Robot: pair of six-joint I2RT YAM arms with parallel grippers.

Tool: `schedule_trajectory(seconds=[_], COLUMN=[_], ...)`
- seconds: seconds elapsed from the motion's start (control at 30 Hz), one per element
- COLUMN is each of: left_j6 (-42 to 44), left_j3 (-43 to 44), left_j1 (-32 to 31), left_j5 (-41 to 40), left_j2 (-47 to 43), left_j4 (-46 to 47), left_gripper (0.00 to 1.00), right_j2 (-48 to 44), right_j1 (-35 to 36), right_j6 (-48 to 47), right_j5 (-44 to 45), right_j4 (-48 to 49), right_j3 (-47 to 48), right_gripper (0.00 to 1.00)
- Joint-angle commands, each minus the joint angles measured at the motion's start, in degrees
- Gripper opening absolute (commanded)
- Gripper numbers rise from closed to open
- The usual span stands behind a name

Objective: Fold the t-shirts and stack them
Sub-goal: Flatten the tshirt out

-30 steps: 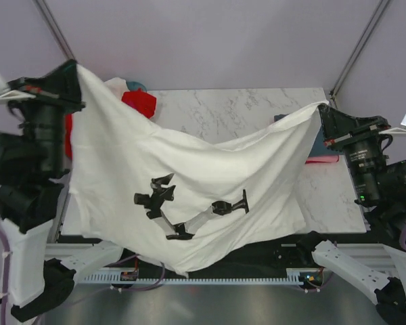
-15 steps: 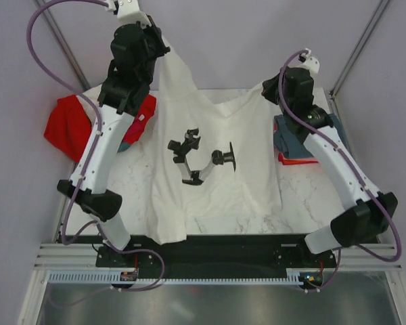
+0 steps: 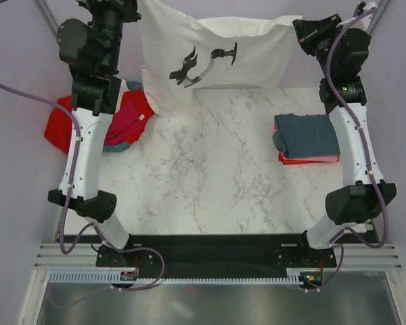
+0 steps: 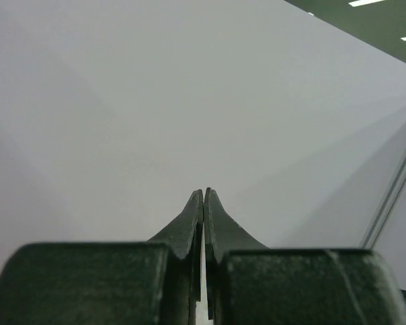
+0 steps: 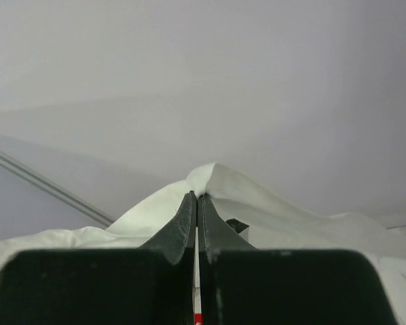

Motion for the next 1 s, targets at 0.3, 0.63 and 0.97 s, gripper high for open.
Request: schedule_trajectory(seconds=[0.3, 0.63, 0.97], left_j6=[5.9, -0.5, -9.3], left_j3=[-46.5, -77.6, -97.0], left_j1=[0.7, -0.6, -0.7], left_j5=[8.0, 3.6, 6.8], left_j2=[-19.9, -44.5, -63.2], left_j4=[11.9, -0.1, -16.8], left_gripper=[0.02, 0.02, 0.02], right_j2=[1.3, -5.9, -29.5], right_j1=[-1.0, -1.2, -1.7], right_j6=[3.6, 0.3, -2.2], right_j5=[-17.3, -17.7, -10.3], right_j4=[13.2, 12.7, 0.2], right_j3=[-30.0, -54.0, -78.8], right_gripper=[0.0, 0.0, 0.0])
